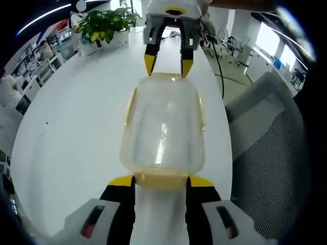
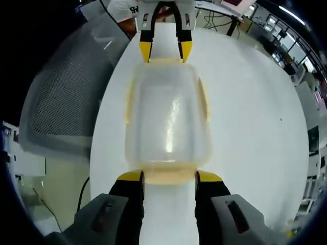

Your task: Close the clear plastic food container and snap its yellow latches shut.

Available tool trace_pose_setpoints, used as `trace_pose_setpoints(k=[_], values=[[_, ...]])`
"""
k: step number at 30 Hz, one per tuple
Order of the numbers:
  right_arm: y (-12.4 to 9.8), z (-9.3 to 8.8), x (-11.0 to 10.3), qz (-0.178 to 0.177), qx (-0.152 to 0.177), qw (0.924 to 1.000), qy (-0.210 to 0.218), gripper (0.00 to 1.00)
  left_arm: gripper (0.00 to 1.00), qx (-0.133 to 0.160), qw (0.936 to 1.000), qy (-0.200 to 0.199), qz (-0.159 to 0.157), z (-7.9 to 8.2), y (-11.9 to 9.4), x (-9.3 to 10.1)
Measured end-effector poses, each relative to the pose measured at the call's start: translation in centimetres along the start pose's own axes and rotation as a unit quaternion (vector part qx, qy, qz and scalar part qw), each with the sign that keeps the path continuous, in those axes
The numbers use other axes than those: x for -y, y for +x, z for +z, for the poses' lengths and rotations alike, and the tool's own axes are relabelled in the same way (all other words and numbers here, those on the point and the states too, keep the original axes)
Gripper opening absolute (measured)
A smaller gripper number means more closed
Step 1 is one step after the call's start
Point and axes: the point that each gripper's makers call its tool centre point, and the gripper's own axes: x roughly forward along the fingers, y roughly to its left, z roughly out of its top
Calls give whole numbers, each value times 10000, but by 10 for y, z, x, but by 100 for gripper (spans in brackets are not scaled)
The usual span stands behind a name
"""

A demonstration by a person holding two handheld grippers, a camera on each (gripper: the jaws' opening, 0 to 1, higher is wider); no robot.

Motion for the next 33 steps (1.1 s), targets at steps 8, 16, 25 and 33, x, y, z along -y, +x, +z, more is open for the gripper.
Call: trace_pose_setpoints(k=[8, 16, 25, 33], values=[[5, -2, 0, -7, 88, 9999, 106, 35, 33, 16, 10000, 25, -18, -1, 1, 0], [6, -2, -1, -9, 146, 9999, -36, 36, 33, 62, 9999, 112, -39, -1, 2, 0], [8, -3, -3, 25, 135, 9998, -108, 37, 34, 62, 9997, 246, 17, -1, 4, 1], [8, -9, -12, 60, 29, 9996, -284, 40, 36, -18, 9995, 302, 47, -3, 5, 3]])
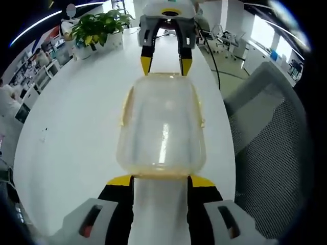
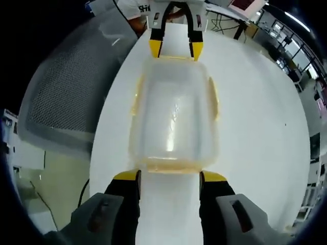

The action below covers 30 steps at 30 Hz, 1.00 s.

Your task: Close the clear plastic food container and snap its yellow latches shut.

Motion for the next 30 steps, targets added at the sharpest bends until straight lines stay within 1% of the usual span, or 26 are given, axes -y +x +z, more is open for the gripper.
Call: trace_pose_setpoints(k=[1, 2, 6, 7, 8, 9, 10, 11, 12, 13, 14, 15, 16, 17, 19, 20, 21, 23, 24, 25, 26, 27, 28, 29, 30], values=[[0, -1, 0, 19, -3, 10000, 53, 38, 36, 2, 10000, -5, 3, 0, 0, 0], [-1, -1, -2, 68, 44, 9996, 256, 39, 36, -2, 10000, -9, 4, -1, 0, 0], [-1, 0, -2, 6, 66, 9993, 368, 40, 36, -9, 10000, -54, 7, -2, -1, 0], [-2, 2, -1, -25, 131, 9990, 438, 40, 36, -1, 10000, -70, 9, -2, -2, 0], [-3, 5, -1, -14, 240, 9977, 638, 40, 36, 10, 9999, -103, 8, -2, -2, 0], [-4, 6, -1, -12, 268, 9966, 782, 41, 37, 18, 9999, -143, 9, -3, -3, 0], [-6, 7, 0, -46, 302, 9954, 910, 42, 37, 87, 9996, -261, 4, -1, -4, 0], [-7, 12, 2, -89, 466, 9935, 1036, 43, 38, 135, 9993, -350, -11, 0, -4, 0], [-9, 12, 4, -113, 461, 9941, 973, 44, 38, 203, 9987, -459, -23, 2, -5, 0], [-10, 10, 4, -141, 462, 9926, 1116, 43, 38, 166, 9989, -432, -8, 0, -7, -1], [-11, 9, 2, -108, 479, 9918, 1178, 42, 38, 228, 9989, -405, 23, 2, -9, -1], [-11, 9, -2, -46, 559, 9894, 1340, 43, 38, 244, 9988, -431, 25, 2, -10, -1], [-11, 7, -3, -41, 574, 9879, 1442, 44, 39, 285, 9982, -523, 11, 2, -10, -1], [-12, 4, -3, -55, 539, 9880, 1444, 44, 39, 303, 9977, -598, -14, 2, -11, 0], [-13, 2, -4, -85, 530, 9873, 1497, 43, 39, 440, 9950, -893, -72, 3, -13, 0], [-13, 2, -3, -96, 571, 9855, 1593, 43, 39, 476, 9941, -967, -106, 4, -13, 1], [-15, 4, -3, -99, 660, 9820, 1768, 42, 39, 535, 9925, -1092, -140, 5, -14, 2], [-18, 7, -2, -134, 798, 9778, 1933, 42, 39, 611, 9903, -1241, -133, 5, -15, 2], [-19, 9, 0, -152, 882, 9735, 2103, 42, 39, 659, 9865, -1496, -135, 6, -15, 2], [-21, 9, 1, -156, 916, 9714, 2185, 41, 39, 690, 9835, -1665, -132, 5, -16, 2], [-22, 10, 2, -181, 939, 9700, 2235, 40, 39, 812, 9790, -1865, -154, 8, -16, 1], [-24, 10, 4, -223, 997, 9668, 2344, 40, 39, 990, 9713, -2155, -173, 13, -18, 0], [-25, 13, 7, -253, 1151, 9580, 2613, 41, 39, 1187, 9550, -2713, -196, 16, -20, -3], [-25, 14, 8, -252, 1196, 9535, 2755, 42, 38, 1217, 9491, -2901, -173, 14, -20, -5], [-25, 15, 9, -274, 1272, 9475, 2920, 42, 38, 1223, 9418, -3128, -114, 11, -20, -7]])
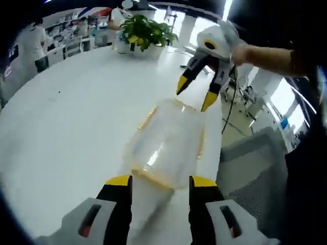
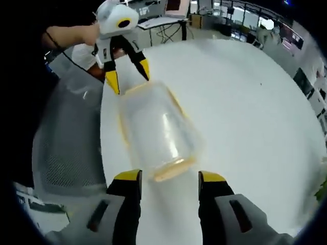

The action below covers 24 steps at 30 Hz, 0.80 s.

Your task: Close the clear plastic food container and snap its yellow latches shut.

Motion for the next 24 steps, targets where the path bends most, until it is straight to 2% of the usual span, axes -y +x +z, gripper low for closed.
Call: trace_pose_setpoints(k=[2, 3, 5, 9, 10, 12, 13, 16, 19, 24], values=[[1, 2, 0, -21, 102, 9995, 289, 42, 35, -1, 9993, -370, 12, -4, 1, -1], [2, -1, 3, -109, 47, 9985, 530, 41, 33, -12, 9981, -617, 45, -8, 1, -1], [3, 4, 5, -190, 260, 9963, 793, 41, 34, 63, 9956, -922, 137, -12, 2, -4], [4, 9, 4, -210, 661, 9841, 1634, 40, 38, 333, 9894, -1402, 180, -9, 3, -3], [4, 8, 6, -265, 736, 9801, 1826, 40, 39, 324, 9895, -1393, 194, -9, 4, -4], [5, 4, 9, -406, 804, 9756, 2003, 40, 40, 279, 9883, -1470, 290, -11, 5, -6], [6, 3, 9, -396, 810, 9753, 2018, 39, 40, 275, 9882, -1474, 316, -11, 6, -5], [10, -3, 7, -364, 855, 9681, 2326, 36, 37, 244, 9858, -1618, 372, -14, 8, -5], [11, -2, 4, -341, 906, 9660, 2396, 32, 30, 366, 9837, -1723, 368, -11, 8, 0], [18, 0, 0, -340, 873, 9651, 2445, 26, 26, 371, 9821, -1804, 393, -12, 12, 2]])
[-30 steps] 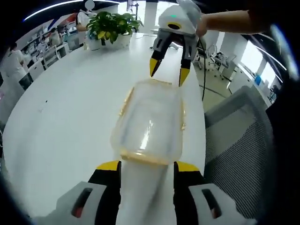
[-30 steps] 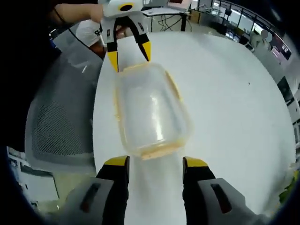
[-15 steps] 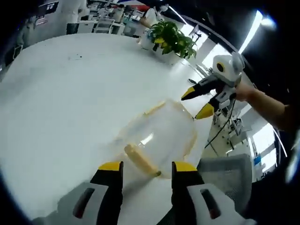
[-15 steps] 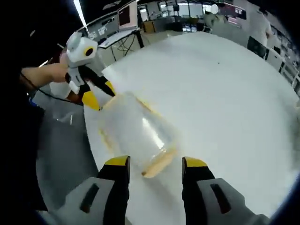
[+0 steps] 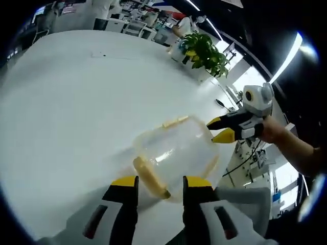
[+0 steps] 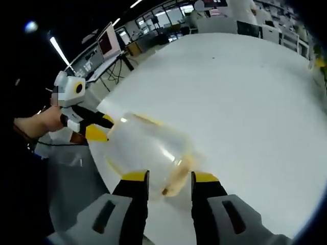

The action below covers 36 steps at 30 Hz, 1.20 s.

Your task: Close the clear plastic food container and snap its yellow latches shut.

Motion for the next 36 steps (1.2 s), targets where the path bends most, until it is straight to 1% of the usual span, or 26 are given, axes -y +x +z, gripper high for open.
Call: trace_pose_setpoints(k=[2, 3, 4, 9, 11, 14, 15, 16, 17, 18, 19, 21, 22, 23, 24, 26, 30, 31, 34, 36], values=[[0, 1, -1, -24, 42, 10000, 70, 26, 24, -19, 10000, -19, 23, -2, 1, -1], [0, 1, -2, -34, 37, 10000, 40, 26, 25, 12, 9999, -162, 51, -1, 2, 0], [0, 1, -1, -34, 33, 10000, 2, 26, 25, 14, 9998, -183, 69, -1, 2, 0], [0, -1, -3, -50, 23, 10000, 58, 24, 24, -13, 9999, -66, 146, 0, 3, 2], [0, -1, -5, -76, 5, 10000, -26, 23, 24, -29, 9999, -38, 135, -1, 3, 1], [0, -2, -4, -57, -29, 10000, -21, 23, 24, -38, 9999, -20, 103, 0, 3, 1], [1, -2, -4, -71, -14, 10000, 11, 22, 24, -21, 9999, -130, 110, 0, 4, 1], [1, -3, -5, -75, 1, 10000, -62, 22, 24, -9, 9998, -157, 132, 0, 4, 1], [0, -4, -5, -55, -1, 9999, -94, 22, 24, -4, 9998, -125, 153, 1, 5, 1], [0, -4, -12, 168, 14, 9998, 48, 21, 24, 28, 9997, -125, 199, 1, 6, 1], [-2, -2, -7, 11, 37, 10000, 13, 20, 23, 25, 9997, -140, 175, 1, 6, 1], [-2, -1, -9, -27, 32, 10000, -6, 20, 23, -31, 9999, -105, 82, 2, 7, 1], [-2, -5, -11, -17, -57, 10000, 50, 20, 21, 140, 9973, -214, -684, 9, 13, 29], [-1, -5, -10, -58, -71, 10000, -2, 20, 21, -59, 9996, -207, -155, 1, 8, 5], [0, -6, -10, -86, -99, 9999, -17, 20, 21, -101, 9998, -155, -84, -1, 7, 2], [0, -7, -11, -106, -117, 9999, 53, 20, 21, -87, 9998, -125, -112, -1, 6, -2], [0, -10, -14, -158, -59, 9997, 185, 20, 21, -48, 9997, -211, -125, 1, 4, -7], [0, -10, -14, -169, -47, 9996, 242, 20, 22, -54, 9997, -198, -121, 1, 5, -5], [1, -12, -18, -173, -82, 9995, 269, 20, 22, -112, 9998, -129, -116, 3, 3, -9], [1, -16, -22, -176, -117, 9993, 315, 20, 22, -120, 9997, -168, -105, 4, 2, -11]])
